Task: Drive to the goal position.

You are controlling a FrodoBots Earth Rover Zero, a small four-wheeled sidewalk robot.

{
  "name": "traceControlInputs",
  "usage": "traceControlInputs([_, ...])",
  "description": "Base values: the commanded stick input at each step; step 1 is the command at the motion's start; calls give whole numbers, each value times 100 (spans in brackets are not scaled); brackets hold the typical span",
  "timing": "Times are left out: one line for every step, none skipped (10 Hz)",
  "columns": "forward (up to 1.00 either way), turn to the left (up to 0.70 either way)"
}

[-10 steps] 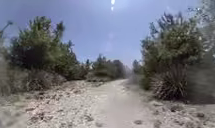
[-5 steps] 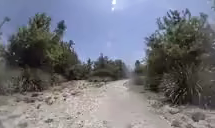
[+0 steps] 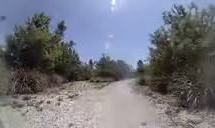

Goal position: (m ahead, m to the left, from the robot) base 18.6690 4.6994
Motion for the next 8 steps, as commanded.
traceControlInputs([70, 4])
traceControlInputs([70, 0])
traceControlInputs([70, 0])
traceControlInputs([70, 8])
traceControlInputs([70, 14])
traceControlInputs([70, 8])
traceControlInputs([70, 0])
traceControlInputs([70, 0])
